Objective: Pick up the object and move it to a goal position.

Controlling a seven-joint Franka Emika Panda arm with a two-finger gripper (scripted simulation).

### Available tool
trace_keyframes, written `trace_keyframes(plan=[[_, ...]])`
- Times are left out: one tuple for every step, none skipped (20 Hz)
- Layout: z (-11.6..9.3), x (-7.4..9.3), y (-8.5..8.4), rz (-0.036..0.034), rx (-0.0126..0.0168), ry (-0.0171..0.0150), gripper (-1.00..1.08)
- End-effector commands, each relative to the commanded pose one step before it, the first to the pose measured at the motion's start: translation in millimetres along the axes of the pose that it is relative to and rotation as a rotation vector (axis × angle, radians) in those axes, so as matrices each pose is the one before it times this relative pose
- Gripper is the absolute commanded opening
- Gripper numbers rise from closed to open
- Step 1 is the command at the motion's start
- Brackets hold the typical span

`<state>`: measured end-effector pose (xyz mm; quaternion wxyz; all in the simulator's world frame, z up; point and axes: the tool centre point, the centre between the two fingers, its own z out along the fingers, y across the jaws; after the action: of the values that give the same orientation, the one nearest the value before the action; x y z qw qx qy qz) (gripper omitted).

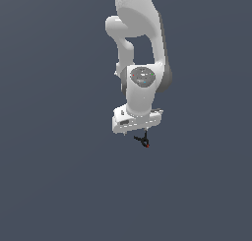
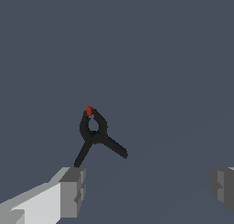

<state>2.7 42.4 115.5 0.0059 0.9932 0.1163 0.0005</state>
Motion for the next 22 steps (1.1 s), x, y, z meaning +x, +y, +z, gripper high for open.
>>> trace_keyframes(plan=[[17.35, 2.81, -16.50, -0.07569, 0.00275, -0.00022, 1.00], [5.92, 1.22, -5.60, -0.02592, 0.00118, 0.00019, 1.00], [5.35, 1.14, -5.08, -0.02343, 0.00121, 0.00023, 1.00], [4.79, 1.06, -4.55, -0.02093, 0.00119, 0.00026, 1.00], [4.23, 0.96, -4.03, -0.01847, 0.00113, 0.00027, 1.00], [3.66, 0.86, -3.51, -0.01600, 0.00104, 0.00027, 1.00], [3.10, 0.74, -2.98, -0.01353, 0.00093, 0.00026, 1.00], [2.54, 0.62, -2.44, -0.01106, 0.00079, 0.00023, 1.00], [1.97, 0.48, -1.88, -0.00857, 0.00063, 0.00019, 1.00], [1.41, 0.36, -1.37, -0.00616, 0.00046, 0.00014, 1.00], [0.84, 0.21, -0.79, -0.00364, 0.00028, 0.00009, 1.00], [0.28, 0.07, -0.25, -0.00119, 0.00009, 0.00003, 1.00], [-1.09, -0.63, 0.75, 0.00655, 0.00016, -0.00138, 1.00], [0.35, -0.01, 0.02, 0.00000, 0.00000, 0.00000, 1.00], [1.04, -0.04, 0.06, 0.00000, 0.00000, 0.00000, 1.00], [1.73, -0.06, 0.09, 0.00000, 0.00000, 0.00000, 1.00], [2.33, 0.03, -0.27, -0.00068, -0.00002, 0.00012, 1.00], [3.09, -0.13, 0.16, 0.00000, 0.00000, 0.00000, 1.00], [3.65, 0.01, -0.37, -0.00096, -0.00003, 0.00017, 1.00], [4.34, -0.08, -0.17, -0.00068, -0.00001, 0.00012, 1.00], [4.99, -0.12, -0.14, -0.00068, -0.00001, 0.00012, 1.00], [5.60, -0.15, -0.11, -0.00068, -0.00001, 0.00012, 1.00]])
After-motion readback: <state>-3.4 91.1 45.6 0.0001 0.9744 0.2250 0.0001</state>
